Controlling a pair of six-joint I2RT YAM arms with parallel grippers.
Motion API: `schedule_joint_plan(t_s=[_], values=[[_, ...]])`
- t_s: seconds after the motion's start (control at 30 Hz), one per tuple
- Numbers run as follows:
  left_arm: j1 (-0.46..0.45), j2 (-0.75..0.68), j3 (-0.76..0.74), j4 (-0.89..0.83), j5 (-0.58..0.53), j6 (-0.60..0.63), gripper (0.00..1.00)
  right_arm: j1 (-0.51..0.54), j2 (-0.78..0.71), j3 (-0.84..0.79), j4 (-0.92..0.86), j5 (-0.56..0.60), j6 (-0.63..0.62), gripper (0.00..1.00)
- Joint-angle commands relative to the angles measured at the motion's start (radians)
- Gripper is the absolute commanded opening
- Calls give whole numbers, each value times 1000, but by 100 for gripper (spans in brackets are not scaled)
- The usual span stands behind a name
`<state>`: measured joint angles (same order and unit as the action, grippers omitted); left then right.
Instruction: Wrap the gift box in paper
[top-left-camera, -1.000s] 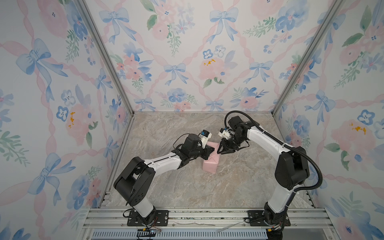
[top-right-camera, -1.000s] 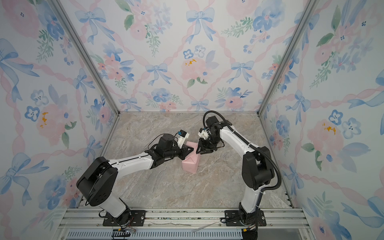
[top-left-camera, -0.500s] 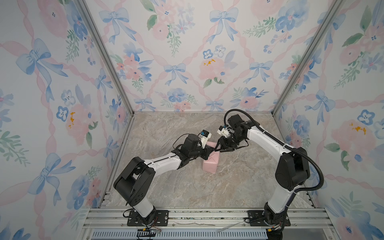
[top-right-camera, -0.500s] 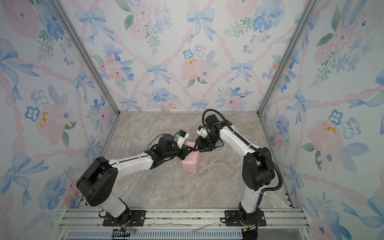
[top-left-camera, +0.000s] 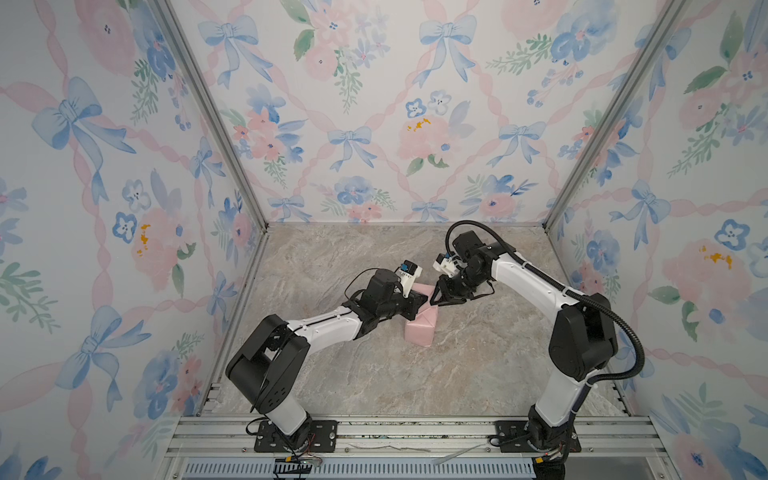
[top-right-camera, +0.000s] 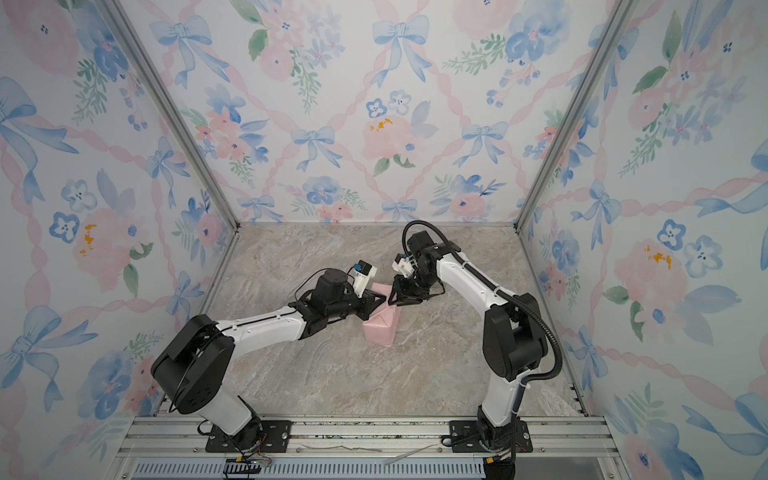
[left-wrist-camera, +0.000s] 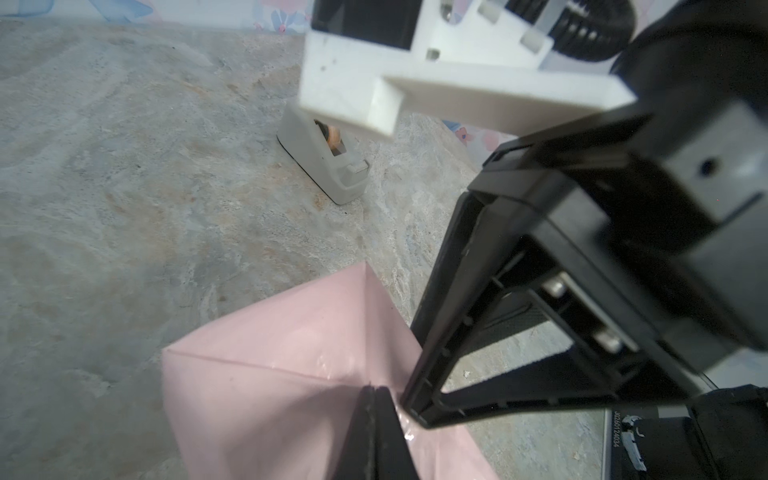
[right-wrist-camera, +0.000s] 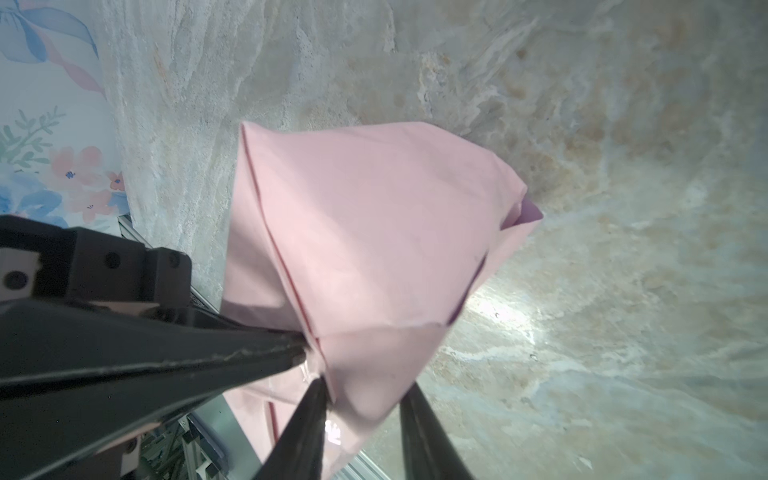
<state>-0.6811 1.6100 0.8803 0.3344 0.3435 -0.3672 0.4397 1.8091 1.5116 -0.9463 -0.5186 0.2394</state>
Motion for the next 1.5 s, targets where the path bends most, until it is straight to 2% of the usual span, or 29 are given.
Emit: schedule_joint_plan(t_s=[0.0,0.17,0.4,0.6,1.13,1.3,1.47], values=[[4,-27,-29,-74,-41,1,3,-6,-94,-33,42,69,19,43],[13,-66,-39,-81,-49,-3,4,-32,-259,-162,211,137,77,45],[12,-130,-24,-83,-26,-18,10,-58,-477,-440,443,178,184,45],[7,-140,-7,-92,-19,-17,9,-52,-550,-615,588,178,269,46],[30,-61,-15,-213,-92,-22,6,-16,-540,-660,630,258,301,46],[81,-104,-52,-237,-127,-28,6,-15,-524,-649,630,255,300,46],[178,-162,-86,-293,-162,-31,8,-7,-509,-636,628,255,298,46]])
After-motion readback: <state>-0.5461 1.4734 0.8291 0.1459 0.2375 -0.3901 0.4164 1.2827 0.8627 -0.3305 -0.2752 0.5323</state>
